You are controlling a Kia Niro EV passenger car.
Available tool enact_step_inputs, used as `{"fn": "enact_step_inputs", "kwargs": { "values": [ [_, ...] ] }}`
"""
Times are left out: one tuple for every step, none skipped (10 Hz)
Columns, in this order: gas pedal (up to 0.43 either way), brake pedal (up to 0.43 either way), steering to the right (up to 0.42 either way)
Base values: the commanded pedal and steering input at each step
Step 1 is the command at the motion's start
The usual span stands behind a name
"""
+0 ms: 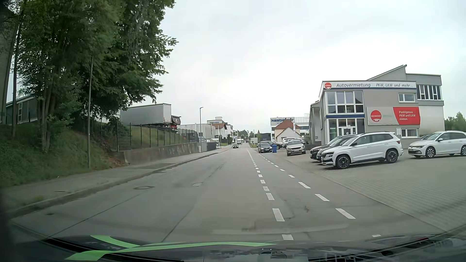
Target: Follow the waypoints while adhering to traffic rules and regulations
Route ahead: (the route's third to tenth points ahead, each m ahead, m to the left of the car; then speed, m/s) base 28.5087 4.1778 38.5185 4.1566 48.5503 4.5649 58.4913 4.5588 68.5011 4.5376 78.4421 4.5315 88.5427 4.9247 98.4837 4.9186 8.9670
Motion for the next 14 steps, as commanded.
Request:
{"fn": "enact_step_inputs", "kwargs": {
  "values": [
    [0.039, 0.000, -0.006],
    [0.039, 0.000, -0.006],
    [0.039, 0.000, -0.006],
    [0.039, 0.000, -0.006],
    [0.039, 0.000, -0.006],
    [0.028, 0.000, -0.006],
    [0.028, 0.000, -0.006],
    [0.028, 0.000, -0.006],
    [0.028, 0.000, -0.006],
    [0.028, 0.000, -0.007],
    [0.028, 0.000, -0.007],
    [0.028, 0.000, -0.007],
    [0.028, 0.000, -0.007],
    [0.028, 0.000, -0.008]
  ]
}}
